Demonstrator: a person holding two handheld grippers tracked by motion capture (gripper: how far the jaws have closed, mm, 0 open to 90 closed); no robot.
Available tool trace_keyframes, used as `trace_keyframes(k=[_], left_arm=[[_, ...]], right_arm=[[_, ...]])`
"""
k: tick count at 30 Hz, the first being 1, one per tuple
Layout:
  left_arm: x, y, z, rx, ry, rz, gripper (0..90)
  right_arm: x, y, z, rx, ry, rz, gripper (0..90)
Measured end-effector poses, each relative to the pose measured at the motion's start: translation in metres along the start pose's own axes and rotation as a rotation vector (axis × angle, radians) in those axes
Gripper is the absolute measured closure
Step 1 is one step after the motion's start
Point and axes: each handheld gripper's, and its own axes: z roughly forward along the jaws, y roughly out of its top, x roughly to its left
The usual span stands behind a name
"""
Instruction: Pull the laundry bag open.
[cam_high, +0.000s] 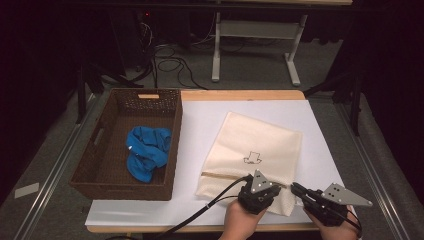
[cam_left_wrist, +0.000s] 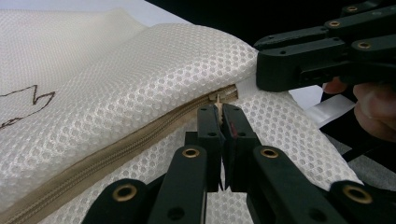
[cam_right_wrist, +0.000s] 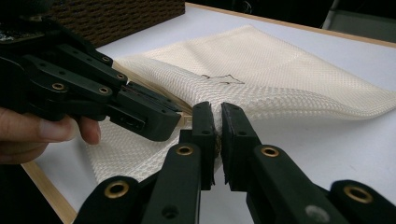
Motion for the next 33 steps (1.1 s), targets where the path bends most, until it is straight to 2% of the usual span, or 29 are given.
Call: trace_keyframes(k=[8,9,10,11,12,14,23,33], left_arm=[[0.003,-0.002,-0.002,-0.007,-0.016,-0.008,87.3],[0.003,-0.002,-0.002,-0.001,0.016,-0.008,87.3],[0.007,-0.004,-0.004,-0.003,0.026,-0.02,87.5],[0.012,-0.005,-0.006,-0.01,0.019,-0.05,87.4],[0.015,-0.007,-0.008,-0.002,0.027,-0.058,87.4],[0.015,-0.007,-0.009,0.011,0.044,-0.034,87.4],[0.017,-0.01,-0.012,0.012,0.037,-0.02,87.0],[0.021,-0.012,-0.017,0.014,0.032,-0.03,87.1]], right_arm=[[0.001,0.001,-0.001,0.002,0.001,0.007,86.3],[0.001,0.001,-0.001,0.002,0.002,0.004,86.3],[0.001,0.001,-0.002,-0.003,-0.017,-0.003,86.5],[-0.001,0.002,-0.005,-0.019,-0.034,0.01,86.5],[-0.004,0.001,-0.008,-0.034,-0.027,0.029,86.4],[-0.008,-0.002,-0.006,-0.022,-0.022,0.038,86.4],[-0.007,-0.002,-0.004,-0.018,-0.008,0.032,86.0],[-0.003,-0.001,-0.002,-0.007,0.003,0.023,86.1]])
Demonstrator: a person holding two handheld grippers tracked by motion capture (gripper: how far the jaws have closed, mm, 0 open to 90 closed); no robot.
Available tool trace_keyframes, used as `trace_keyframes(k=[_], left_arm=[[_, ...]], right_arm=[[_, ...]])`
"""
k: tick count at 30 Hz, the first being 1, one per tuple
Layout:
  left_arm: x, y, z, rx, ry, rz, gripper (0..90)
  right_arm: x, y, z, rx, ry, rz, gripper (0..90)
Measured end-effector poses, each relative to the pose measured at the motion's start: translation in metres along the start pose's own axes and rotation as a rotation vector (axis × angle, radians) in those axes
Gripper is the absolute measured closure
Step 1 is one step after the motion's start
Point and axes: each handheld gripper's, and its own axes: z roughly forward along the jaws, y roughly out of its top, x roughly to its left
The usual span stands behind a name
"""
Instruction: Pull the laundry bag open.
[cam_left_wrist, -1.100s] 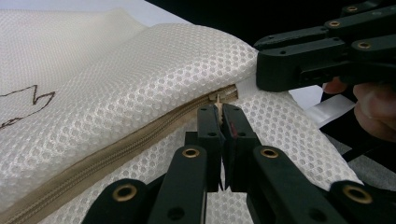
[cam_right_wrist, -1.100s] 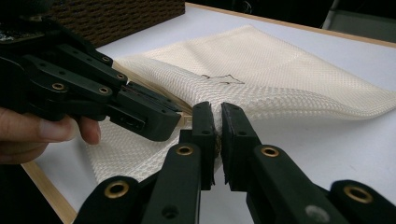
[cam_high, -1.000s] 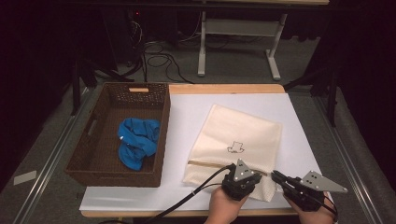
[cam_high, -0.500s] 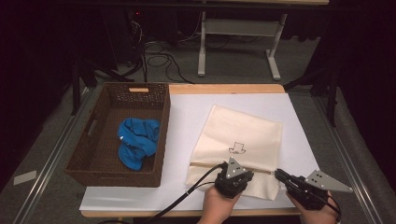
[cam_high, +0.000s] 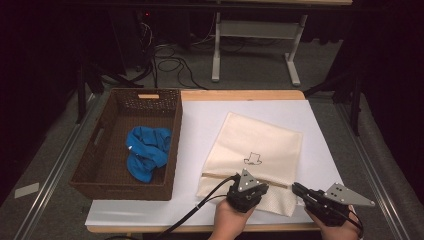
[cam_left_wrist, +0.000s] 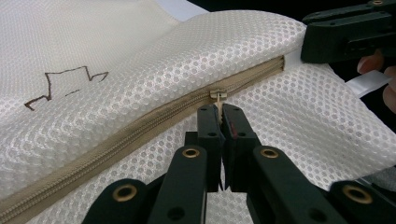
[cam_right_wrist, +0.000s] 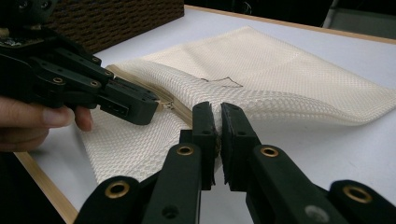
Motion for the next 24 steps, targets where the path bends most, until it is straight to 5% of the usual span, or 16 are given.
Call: trace_keyframes(k=[6,7,11,24], left_arm=[[0.001,-0.001,-0.002,-0.004,-0.002,0.003,87.2],[0.001,-0.001,-0.002,0.005,0.029,0.005,87.2],[0.021,-0.01,-0.013,-0.007,0.05,-0.072,87.3],[0.035,-0.013,-0.034,0.009,0.095,-0.053,87.2]], right_arm=[[0.002,0.001,0.0,0.002,-0.006,-0.003,86.3],[0.002,0.001,0.001,0.003,-0.008,-0.007,86.4],[-0.006,0.0,-0.007,-0.026,-0.033,0.036,86.4],[-0.003,-0.001,-0.003,-0.008,-0.011,0.011,86.4]])
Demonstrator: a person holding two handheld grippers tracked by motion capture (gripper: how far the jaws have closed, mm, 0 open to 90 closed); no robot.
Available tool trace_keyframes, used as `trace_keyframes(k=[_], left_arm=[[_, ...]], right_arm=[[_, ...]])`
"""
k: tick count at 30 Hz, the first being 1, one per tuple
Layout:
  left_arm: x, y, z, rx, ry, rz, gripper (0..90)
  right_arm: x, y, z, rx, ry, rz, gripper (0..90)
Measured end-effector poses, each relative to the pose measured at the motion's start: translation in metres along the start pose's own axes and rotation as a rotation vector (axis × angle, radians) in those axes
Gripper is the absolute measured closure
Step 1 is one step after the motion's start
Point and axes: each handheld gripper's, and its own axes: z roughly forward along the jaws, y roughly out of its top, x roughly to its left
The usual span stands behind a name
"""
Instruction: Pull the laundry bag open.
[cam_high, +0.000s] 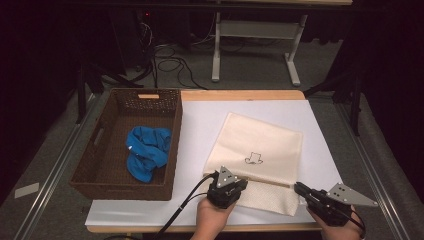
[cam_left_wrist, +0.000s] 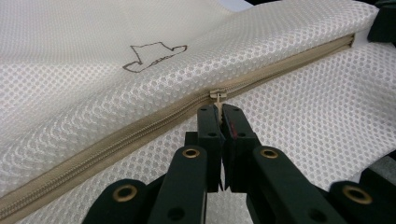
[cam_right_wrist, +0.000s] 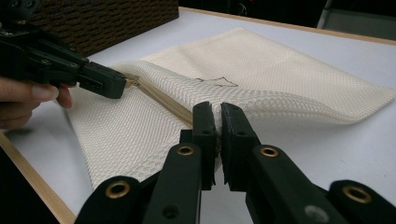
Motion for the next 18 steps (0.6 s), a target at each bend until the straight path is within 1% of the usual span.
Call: trace_keyframes(k=[1,2,3,4,5,6,7,8,12,13,14,15,16,17,18], left_arm=[[0.0,0.0,-0.001,0.006,0.018,0.002,87.2],[0.003,-0.001,-0.003,0.005,0.022,-0.004,87.2],[0.006,-0.002,-0.005,0.002,0.013,-0.016,87.2],[0.008,-0.003,-0.006,0.005,0.0,-0.025,87.2],[0.007,-0.003,-0.006,0.009,0.014,-0.01,87.2],[0.006,-0.002,-0.006,0.014,0.024,-0.001,87.2],[0.006,-0.002,-0.007,0.013,0.019,-0.008,87.2],[0.008,-0.002,-0.007,0.011,0.015,-0.013,87.2],[0.009,-0.002,-0.008,0.019,0.025,0.002,87.2],[0.009,-0.002,-0.009,0.021,0.043,0.003,87.2],[0.012,-0.003,-0.01,0.02,0.029,-0.004,87.2],[0.012,-0.004,-0.01,0.023,0.029,-0.005,87.2],[0.012,-0.004,-0.01,0.026,0.037,0.003,87.2],[0.012,-0.004,-0.011,0.025,0.042,0.002,87.2],[0.013,-0.004,-0.011,0.024,0.038,-0.002,87.2]], right_arm=[[0.001,0.0,0.0,0.001,0.0,0.003,86.3],[0.001,0.0,0.0,0.002,-0.01,0.0,86.4],[0.0,0.0,-0.001,-0.002,-0.008,-0.004,86.4],[-0.001,0.0,-0.001,-0.007,-0.007,0.006,86.3],[-0.002,0.0,-0.001,-0.003,0.001,0.014,86.3],[-0.001,-0.001,0.0,0.0,-0.002,0.0,86.3],[0.0,-0.001,0.0,0.007,-0.004,0.004,86.3],[0.0,0.0,0.001,0.002,-0.003,0.004,86.3],[0.0,0.0,0.001,0.004,0.0,-0.002,86.3],[0.0,0.0,0.0,0.004,-0.003,0.0,86.3],[-0.001,-0.001,0.0,0.002,-0.004,0.005,86.3],[-0.001,-0.001,0.0,0.002,-0.004,0.005,86.3],[-0.001,-0.001,0.001,0.008,-0.001,0.005,86.4],[0.0,-0.001,0.002,0.009,-0.002,-0.009,86.4],[0.001,-0.001,0.002,0.009,-0.002,-0.005,86.4]])
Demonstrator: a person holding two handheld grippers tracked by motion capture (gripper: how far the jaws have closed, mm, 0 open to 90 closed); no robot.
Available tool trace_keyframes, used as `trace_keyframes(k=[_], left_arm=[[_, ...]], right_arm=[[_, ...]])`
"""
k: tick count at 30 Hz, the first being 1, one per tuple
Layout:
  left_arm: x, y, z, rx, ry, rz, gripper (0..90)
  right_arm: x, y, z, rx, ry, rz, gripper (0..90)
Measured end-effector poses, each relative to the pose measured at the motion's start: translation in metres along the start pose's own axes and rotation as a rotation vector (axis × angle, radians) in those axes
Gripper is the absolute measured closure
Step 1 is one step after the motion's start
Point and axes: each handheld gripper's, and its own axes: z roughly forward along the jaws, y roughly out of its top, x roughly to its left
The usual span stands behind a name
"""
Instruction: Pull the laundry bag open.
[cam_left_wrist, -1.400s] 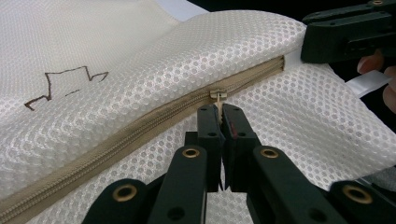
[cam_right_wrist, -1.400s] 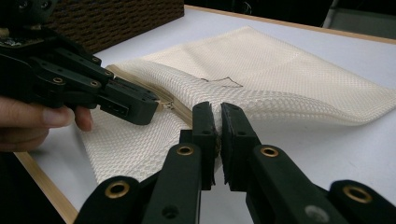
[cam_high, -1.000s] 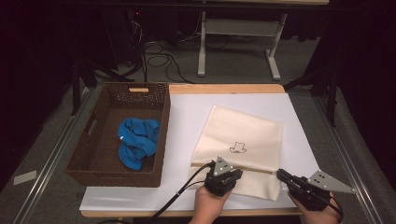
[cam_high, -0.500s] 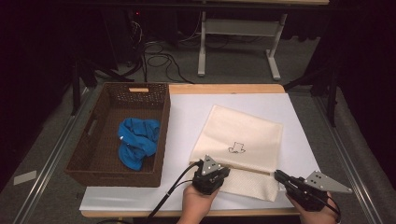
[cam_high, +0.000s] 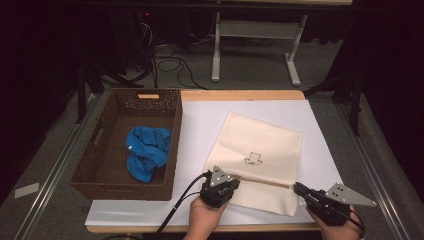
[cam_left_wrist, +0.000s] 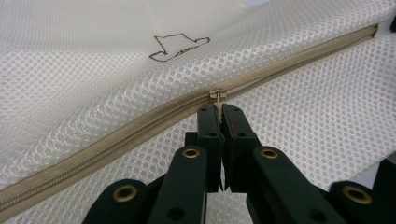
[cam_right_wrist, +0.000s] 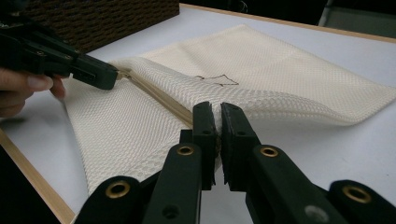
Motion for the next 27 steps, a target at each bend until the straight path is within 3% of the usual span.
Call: trace_keyframes(k=[3,4,6,7,12,18,20,24,27], left_arm=[[0.001,0.0,-0.002,-0.002,-0.003,0.007,87.3],[0.002,-0.001,-0.003,0.008,0.029,0.014,87.3],[0.01,-0.004,-0.007,0.004,0.018,-0.024,87.3],[0.012,-0.006,-0.009,0.006,0.022,-0.021,87.3],[0.013,-0.006,-0.012,0.027,0.057,-0.001,87.3],[0.027,-0.005,-0.026,0.067,0.099,0.0,87.3],[0.023,-0.004,-0.027,0.09,0.13,0.049,87.3],[0.027,-0.005,-0.029,0.107,0.14,0.067,87.3],[0.036,-0.014,-0.03,0.112,0.159,0.021,87.3]], right_arm=[[0.001,0.001,0.0,0.004,0.002,0.001,86.4],[0.001,0.001,0.0,0.004,0.002,0.001,86.4],[-0.002,0.001,-0.002,-0.002,-0.023,0.01,86.4],[-0.004,0.0,-0.003,-0.005,-0.014,0.029,86.4],[-0.001,0.001,0.0,0.005,-0.01,0.007,86.4],[-0.008,-0.003,-0.004,0.0,-0.016,0.038,86.4],[-0.005,-0.002,-0.003,0.002,-0.014,0.02,86.4],[-0.004,-0.001,-0.002,0.002,-0.011,0.018,86.4],[-0.007,-0.003,-0.005,0.004,-0.024,0.032,86.4]])
